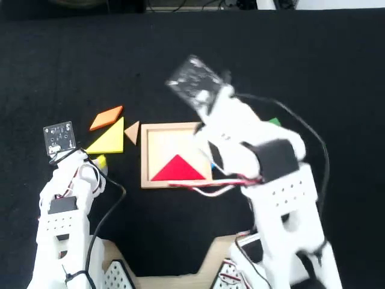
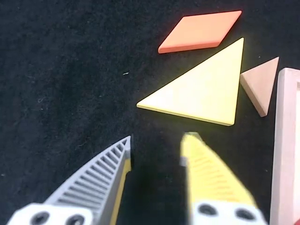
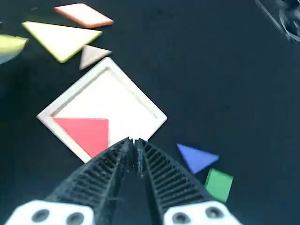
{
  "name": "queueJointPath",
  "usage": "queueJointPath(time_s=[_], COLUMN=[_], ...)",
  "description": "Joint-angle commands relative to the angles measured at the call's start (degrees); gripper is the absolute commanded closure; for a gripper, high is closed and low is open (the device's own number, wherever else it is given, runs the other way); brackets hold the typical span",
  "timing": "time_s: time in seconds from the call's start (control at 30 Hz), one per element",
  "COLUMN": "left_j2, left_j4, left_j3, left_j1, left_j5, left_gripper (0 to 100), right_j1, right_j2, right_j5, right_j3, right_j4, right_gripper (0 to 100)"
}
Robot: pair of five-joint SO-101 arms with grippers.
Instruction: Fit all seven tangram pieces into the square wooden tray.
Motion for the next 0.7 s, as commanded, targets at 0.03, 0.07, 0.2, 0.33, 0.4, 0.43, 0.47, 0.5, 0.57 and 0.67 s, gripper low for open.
queueJointPath(time_s=[0.03,0.07,0.2,0.33,0.4,0.43,0.47,0.5,0.57,0.67], left_j2=[-0.2,-0.1,0.5,1.8,5.9,8.8,12.2,16.0,24.2,34.7], left_j4=[2.4,5.4,18.3,25.1,28.6,30.5,32.3,33.9,36.6,38.5], left_j3=[-4.9,-6.5,-15.8,-27.1,-32.3,-34.7,-37.1,-39.4,-44.2,-49.6], left_j1=[2.9,4.7,13.1,15.4,15.4,15.4,15.4,15.3,15.1,15.1], left_j5=[-1.9,-4.3,-9.6,-12.7,-16.1,-18.1,-20.3,-22.6,-27.3,-32.6], left_gripper=[74,74,74,74,74,74,74,74,74,74], right_j1=[10.8,13.0,17.4,19.7,19.9,19.9,19.8,19.8,19.8,19.9], right_j2=[-9.8,-11.0,-12.5,-12.5,-12.5,-12.5,-12.5,-12.5,-12.5,-12.5], right_j5=[-3.7,-4.7,-8.2,-9.3,-9.3,-9.3,-9.3,-9.2,-9.1,-9.0], right_j3=[25.5,29.8,41.6,45.6,47.3,48.3,49.3,50.2,51.7,53.4], right_j4=[-15.9,-19.7,-29.7,-34.5,-36.2,-37.1,-38.2,-39.4,-41.4,-43.8], right_gripper=[96.6,93.8,80.6,82.5,83.7,84.0,83.9,83.9,83.9,83.9])
